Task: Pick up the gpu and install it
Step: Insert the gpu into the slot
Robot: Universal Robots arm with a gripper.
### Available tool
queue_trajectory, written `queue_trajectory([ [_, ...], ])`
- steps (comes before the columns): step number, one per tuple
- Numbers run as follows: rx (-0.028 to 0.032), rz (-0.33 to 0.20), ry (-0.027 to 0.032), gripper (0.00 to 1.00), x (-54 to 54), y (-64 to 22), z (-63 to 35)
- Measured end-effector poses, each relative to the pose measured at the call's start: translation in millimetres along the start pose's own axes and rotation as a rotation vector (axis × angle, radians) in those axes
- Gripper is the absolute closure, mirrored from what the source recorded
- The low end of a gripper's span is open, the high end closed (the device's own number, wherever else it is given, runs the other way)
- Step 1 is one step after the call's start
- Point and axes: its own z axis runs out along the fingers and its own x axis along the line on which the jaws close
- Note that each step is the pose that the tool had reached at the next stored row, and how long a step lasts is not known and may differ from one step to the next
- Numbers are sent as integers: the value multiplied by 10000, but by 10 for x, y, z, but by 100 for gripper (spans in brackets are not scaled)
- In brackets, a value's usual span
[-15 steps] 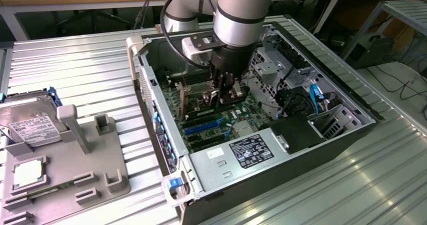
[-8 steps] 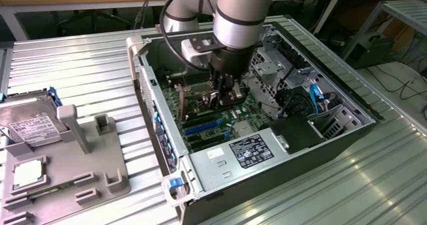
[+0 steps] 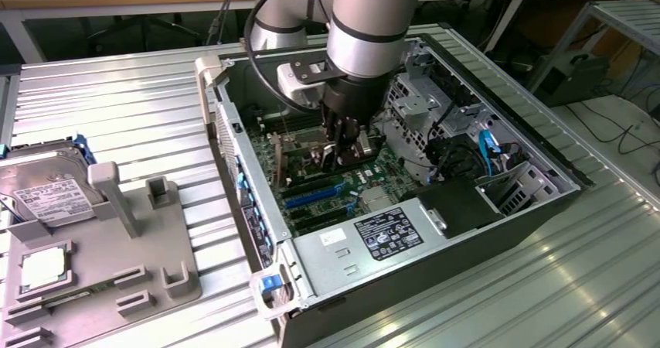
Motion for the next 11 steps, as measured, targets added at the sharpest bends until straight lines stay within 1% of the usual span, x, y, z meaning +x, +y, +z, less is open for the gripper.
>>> queue_trajectory([
  [6,1,0,-1,72,1,16,24],
  [7,0,0,-1,72,2,26,40],
  [8,1,0,-1,72,3,40,70],
  [9,1,0,-2,72,6,52,136],
  [11,1,-1,-2,72,8,65,187],
])
